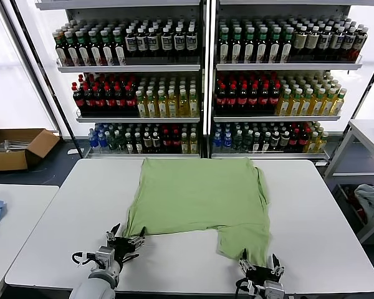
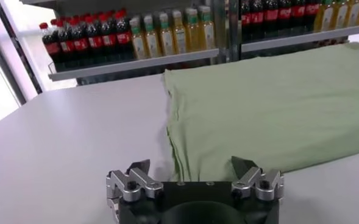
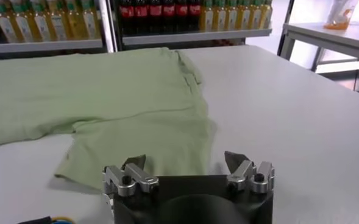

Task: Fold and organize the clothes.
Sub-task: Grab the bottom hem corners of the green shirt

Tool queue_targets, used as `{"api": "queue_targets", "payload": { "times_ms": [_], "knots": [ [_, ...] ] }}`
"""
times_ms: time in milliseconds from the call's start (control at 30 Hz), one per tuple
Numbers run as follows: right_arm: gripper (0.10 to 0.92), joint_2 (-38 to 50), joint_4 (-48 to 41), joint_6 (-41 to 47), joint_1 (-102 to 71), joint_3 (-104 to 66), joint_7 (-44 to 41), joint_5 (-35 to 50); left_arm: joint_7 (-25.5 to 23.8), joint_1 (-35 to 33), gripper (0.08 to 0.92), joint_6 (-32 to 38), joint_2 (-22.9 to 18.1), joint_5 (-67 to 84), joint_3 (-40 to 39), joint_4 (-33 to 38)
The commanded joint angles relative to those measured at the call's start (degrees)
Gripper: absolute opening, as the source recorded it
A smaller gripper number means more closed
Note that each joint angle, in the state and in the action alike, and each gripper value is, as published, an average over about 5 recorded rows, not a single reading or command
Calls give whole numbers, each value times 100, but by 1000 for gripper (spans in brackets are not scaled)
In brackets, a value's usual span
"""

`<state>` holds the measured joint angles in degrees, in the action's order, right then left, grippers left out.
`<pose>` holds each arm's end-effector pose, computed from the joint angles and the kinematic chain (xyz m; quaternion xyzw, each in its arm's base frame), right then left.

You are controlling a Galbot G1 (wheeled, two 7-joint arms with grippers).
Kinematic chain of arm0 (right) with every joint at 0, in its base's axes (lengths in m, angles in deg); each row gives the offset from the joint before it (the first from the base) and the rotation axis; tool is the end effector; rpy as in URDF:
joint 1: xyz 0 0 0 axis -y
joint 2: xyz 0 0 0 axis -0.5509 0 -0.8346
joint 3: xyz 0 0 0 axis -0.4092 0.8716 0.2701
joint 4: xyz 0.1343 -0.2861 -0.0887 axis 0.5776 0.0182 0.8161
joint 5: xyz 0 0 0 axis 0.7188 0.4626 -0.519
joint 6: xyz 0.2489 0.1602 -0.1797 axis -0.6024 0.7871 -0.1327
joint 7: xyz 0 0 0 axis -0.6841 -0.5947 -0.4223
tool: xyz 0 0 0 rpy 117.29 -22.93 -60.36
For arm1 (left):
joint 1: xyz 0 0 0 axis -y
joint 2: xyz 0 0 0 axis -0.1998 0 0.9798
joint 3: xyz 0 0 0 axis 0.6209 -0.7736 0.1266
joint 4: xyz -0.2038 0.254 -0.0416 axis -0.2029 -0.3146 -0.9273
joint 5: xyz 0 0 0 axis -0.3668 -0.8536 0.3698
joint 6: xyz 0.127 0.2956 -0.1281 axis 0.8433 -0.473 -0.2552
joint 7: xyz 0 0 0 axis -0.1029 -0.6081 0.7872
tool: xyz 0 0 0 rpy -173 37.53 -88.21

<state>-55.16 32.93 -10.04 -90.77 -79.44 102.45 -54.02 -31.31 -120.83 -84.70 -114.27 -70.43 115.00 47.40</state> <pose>0.1522 0.0506 -0.2904 -0.1144 -0.9610 -0.0152 0.2512 0.2369 0.0300 -0.3125 -0.0495 -0.9661 -0.0698 0.2436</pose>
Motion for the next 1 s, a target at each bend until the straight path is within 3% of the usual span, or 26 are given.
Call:
{"api": "queue_targets", "payload": {
  "times_ms": [33, 200, 833, 1000],
  "knots": [
    [816, -19, -58, 32, 10, 40, 29, -10, -17, -37, 815, -36, -7, 2, -34, -49],
    [719, -13, -82, 14, -13, 49, 26, -16, -51, -171, 705, -39, 1, 35, -90, 45],
    [174, 68, -23, -285, -137, -9, -171, -25, -58, -283, 160, 93, -80, 252, -140, 63],
    [120, 123, 309, -491, -131, -48, -419, -185, -47, -283, 89, 320, -102, 422, -108, 218]
  ]
}}
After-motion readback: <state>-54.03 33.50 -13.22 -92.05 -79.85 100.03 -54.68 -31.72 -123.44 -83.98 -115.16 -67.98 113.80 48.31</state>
